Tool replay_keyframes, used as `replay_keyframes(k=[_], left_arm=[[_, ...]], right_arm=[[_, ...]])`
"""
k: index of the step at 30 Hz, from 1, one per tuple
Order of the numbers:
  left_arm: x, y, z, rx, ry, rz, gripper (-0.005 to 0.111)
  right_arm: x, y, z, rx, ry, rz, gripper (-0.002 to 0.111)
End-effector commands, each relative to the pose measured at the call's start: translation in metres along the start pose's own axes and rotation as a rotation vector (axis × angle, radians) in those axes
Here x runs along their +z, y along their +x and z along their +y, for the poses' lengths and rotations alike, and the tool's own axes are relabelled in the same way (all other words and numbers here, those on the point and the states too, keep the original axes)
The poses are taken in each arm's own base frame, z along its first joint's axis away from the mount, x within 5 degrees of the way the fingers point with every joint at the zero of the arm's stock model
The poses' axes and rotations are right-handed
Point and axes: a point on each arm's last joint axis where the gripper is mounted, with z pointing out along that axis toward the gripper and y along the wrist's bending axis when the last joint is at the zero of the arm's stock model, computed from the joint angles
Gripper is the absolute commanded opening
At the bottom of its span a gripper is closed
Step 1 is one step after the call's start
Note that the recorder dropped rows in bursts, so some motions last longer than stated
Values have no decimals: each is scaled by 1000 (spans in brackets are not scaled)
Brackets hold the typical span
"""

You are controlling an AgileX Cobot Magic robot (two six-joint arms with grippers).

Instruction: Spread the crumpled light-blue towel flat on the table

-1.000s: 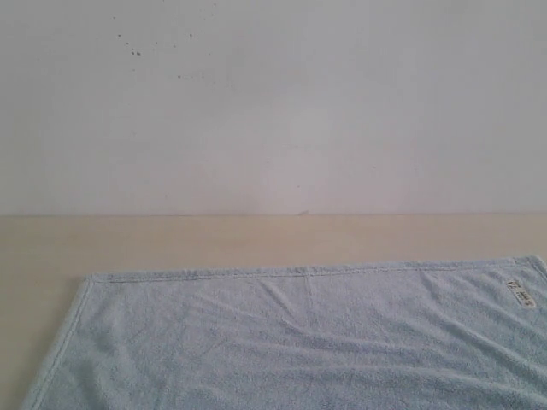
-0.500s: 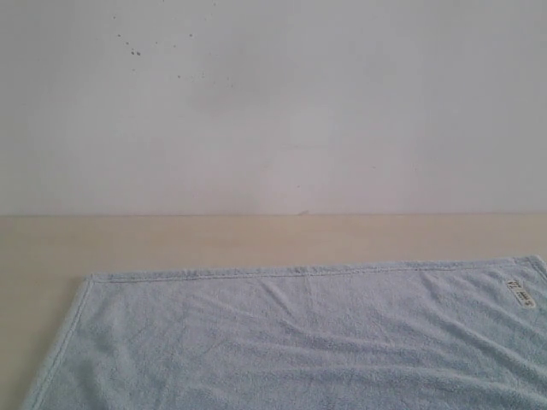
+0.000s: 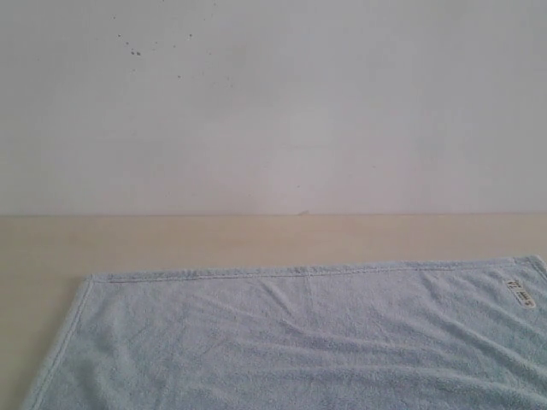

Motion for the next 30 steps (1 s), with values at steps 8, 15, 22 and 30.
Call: replay_keyframes(k=[8,15,22,30], left_arm=[[-1,1,0,-8,0,0,61],[-1,1,0,-8,0,0,61],[-1,1,0,-8,0,0,61],[-1,1,0,-8,-4,-1,61]], right_arm=[[-1,-2,1,0,-9,-18,0],[-1,-2,1,0,-9,-18,0],[6,25,0,-15,-60,-53,0],[-17,93,-14,-139,-49,-41,0]])
